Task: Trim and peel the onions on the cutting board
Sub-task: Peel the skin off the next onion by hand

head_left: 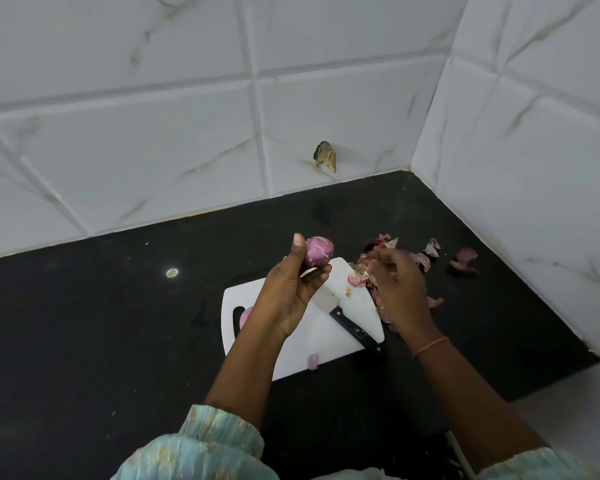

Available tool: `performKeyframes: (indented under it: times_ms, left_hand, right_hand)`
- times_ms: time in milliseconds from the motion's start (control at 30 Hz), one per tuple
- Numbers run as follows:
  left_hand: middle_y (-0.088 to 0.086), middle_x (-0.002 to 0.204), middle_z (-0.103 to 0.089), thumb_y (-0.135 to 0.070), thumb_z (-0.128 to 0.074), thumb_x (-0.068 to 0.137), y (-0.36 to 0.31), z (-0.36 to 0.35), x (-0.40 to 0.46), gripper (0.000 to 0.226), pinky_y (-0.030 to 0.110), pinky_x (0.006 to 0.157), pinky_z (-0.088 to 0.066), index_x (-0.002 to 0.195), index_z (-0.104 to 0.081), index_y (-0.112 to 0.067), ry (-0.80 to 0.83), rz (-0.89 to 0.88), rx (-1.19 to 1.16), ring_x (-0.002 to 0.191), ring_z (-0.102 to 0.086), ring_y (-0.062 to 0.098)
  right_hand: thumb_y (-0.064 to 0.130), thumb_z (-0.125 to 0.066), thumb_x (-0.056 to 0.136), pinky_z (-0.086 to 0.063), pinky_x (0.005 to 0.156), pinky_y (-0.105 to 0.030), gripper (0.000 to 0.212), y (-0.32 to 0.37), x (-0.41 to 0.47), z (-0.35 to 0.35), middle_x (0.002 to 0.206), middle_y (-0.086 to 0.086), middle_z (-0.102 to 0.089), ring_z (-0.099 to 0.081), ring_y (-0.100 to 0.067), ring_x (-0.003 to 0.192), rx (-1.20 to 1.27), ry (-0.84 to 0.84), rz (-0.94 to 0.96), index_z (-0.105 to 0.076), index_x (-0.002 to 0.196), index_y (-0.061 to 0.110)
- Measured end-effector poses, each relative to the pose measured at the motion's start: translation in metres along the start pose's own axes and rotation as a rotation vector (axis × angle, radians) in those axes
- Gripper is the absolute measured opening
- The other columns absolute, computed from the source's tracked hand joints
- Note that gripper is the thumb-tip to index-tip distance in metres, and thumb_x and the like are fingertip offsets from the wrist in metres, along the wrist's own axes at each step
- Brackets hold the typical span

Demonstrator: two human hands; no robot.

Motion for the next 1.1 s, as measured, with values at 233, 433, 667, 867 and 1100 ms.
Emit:
performKeyframes:
  times_ms: [233,433,667,867,1100]
  left_hand:
    - [0.010,0.094,-0.072,-0.057,-0.061,0.076,0.000,-0.007,-0.003,0.056,0.023,0.077,-0.056,0.103,-0.072,-0.009,0.017,-0.024,0.105,0.082,-0.065,0.015]
    - [0.009,0.088,-0.068,-0.057,-0.066,0.072,-0.002,-0.007,-0.004,0.057,0.023,0.071,-0.057,0.102,-0.072,-0.009,-0.021,-0.039,0.132,0.072,-0.063,0.014]
    - [0.010,0.089,-0.071,-0.054,-0.069,0.073,0.002,-0.010,-0.006,0.051,0.027,0.082,-0.055,0.096,-0.075,-0.009,-0.001,-0.020,0.159,0.085,-0.061,0.020]
    - [0.009,0.100,-0.073,-0.048,-0.062,0.080,0.001,-0.009,-0.005,0.054,0.022,0.080,-0.057,0.111,-0.071,-0.006,0.105,-0.065,0.103,0.082,-0.065,0.014]
    - [0.011,0.106,-0.072,-0.047,-0.059,0.082,0.004,-0.009,-0.004,0.050,0.027,0.087,-0.056,0.109,-0.072,-0.007,0.146,-0.060,0.058,0.091,-0.067,0.016]
  right_hand:
    - [0.024,-0.075,0.083,-0.054,0.081,-0.019,0.030,0.073,-0.019,-0.008,0.104,0.004,-0.069,-0.066,-0.008,0.095,0.098,0.142,0.407,-0.067,0.110,0.014]
    - [0.021,-0.069,0.087,-0.057,0.080,-0.023,0.021,0.074,-0.021,-0.006,0.098,0.000,-0.072,-0.067,-0.006,0.091,0.034,0.057,0.530,-0.072,0.104,0.008]
    - [0.018,-0.062,0.089,-0.054,0.073,-0.020,0.019,0.079,-0.024,-0.004,0.085,-0.007,-0.071,-0.066,-0.012,0.077,-0.166,-0.058,0.706,-0.071,0.092,0.002]
    - [0.000,-0.069,0.085,-0.056,0.076,-0.025,0.006,0.079,-0.028,0.004,0.088,-0.006,-0.071,-0.067,-0.012,0.083,0.017,-0.162,0.658,-0.071,0.091,0.000]
    - [0.011,-0.074,0.084,-0.054,0.086,-0.028,0.022,0.068,-0.034,-0.003,0.103,-0.003,-0.069,-0.065,-0.012,0.100,0.060,-0.061,0.578,-0.068,0.104,0.004]
Point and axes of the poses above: each hand's wrist, its own x-axis towards the middle knuckle, its own z-axis out of the back of the hand, y = z × x, the point moved 4 cm from there along x, towards the middle knuckle
